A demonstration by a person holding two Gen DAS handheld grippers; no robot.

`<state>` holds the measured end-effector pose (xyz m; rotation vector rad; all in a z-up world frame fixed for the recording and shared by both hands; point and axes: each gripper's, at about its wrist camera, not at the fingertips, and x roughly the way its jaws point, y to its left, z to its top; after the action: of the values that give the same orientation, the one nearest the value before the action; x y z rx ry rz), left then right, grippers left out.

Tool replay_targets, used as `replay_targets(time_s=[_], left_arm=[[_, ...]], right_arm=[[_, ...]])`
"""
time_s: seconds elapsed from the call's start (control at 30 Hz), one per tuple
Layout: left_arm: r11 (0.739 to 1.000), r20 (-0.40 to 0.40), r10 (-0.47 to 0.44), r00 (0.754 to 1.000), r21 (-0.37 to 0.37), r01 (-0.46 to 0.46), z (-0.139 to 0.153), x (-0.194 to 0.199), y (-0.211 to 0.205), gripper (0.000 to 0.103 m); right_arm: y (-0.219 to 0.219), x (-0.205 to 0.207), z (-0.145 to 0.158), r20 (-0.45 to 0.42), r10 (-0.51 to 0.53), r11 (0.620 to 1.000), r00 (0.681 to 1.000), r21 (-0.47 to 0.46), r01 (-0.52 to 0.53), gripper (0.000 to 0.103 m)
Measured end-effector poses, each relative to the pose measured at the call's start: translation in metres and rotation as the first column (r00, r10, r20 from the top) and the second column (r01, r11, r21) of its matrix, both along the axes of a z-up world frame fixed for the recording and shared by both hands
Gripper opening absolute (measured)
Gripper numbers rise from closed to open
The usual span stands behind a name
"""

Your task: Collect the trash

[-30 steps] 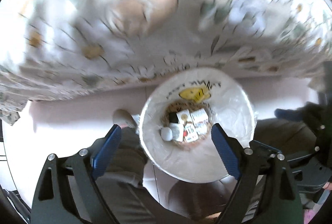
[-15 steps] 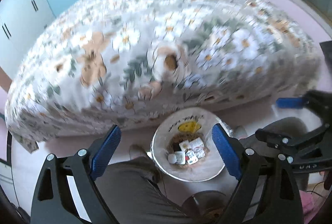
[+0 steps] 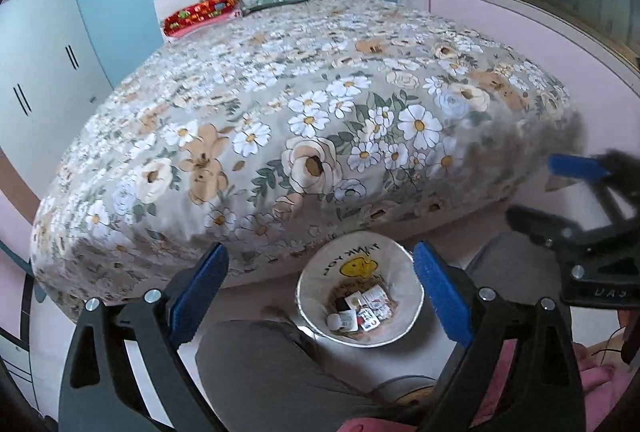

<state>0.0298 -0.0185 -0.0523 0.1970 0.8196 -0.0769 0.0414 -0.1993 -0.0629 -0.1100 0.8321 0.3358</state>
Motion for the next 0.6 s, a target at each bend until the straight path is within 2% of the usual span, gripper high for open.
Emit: replay_targets(time_s=[0.33, 0.6], left_arm=[[1.000, 0.014, -0.016, 1.000, -0.013, 0.017, 0.006, -0.020, -0.003, 0.095], [1.000, 0.050, -0.005, 0.999, -0.004, 0.005, 0.014, -0.031, -0.001, 0.095]], right_arm=[[0.008, -0.034, 0.018, 0.105, -0.006, 1.000, 0.994, -0.023, 0.008, 0.084], [0.010, -0.041, 0.022, 0.126, -0.033, 0.998, 0.991, -0.041, 0.039, 0.084]])
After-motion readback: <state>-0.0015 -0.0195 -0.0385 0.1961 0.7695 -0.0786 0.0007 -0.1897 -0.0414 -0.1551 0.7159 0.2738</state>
